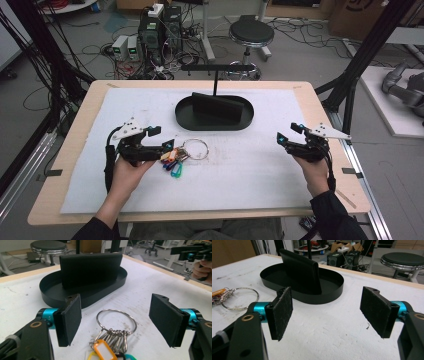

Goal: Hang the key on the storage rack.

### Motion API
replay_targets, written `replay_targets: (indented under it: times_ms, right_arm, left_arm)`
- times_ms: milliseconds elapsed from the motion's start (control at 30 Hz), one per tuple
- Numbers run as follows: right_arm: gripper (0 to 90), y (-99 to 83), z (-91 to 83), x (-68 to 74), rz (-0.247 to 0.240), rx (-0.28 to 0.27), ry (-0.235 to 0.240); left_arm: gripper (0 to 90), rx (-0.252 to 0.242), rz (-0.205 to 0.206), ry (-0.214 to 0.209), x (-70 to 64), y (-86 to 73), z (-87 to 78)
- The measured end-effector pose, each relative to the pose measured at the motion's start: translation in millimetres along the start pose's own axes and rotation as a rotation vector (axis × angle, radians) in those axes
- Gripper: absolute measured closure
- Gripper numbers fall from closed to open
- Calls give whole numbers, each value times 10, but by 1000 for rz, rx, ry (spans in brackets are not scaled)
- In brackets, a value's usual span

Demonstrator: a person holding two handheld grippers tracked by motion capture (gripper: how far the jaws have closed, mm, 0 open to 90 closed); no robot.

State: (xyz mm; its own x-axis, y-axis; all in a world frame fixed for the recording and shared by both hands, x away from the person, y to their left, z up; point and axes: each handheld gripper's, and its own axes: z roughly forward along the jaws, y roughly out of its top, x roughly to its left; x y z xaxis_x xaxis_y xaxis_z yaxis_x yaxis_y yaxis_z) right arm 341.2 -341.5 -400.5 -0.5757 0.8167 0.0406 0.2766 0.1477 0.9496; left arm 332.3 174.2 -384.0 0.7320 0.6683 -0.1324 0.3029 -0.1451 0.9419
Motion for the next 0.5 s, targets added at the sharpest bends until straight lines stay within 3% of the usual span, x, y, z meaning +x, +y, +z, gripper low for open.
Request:
replay_targets:
  times_ms: [267,500]
  right_arm:
    - [267,8,36,11,-8,2,5]
    - [269,0,12,17,-15,8,-5]
  left_arm:
    - [287,53,-36,5,56,77,286]
    - [383,105,-103,17,168,38,479]
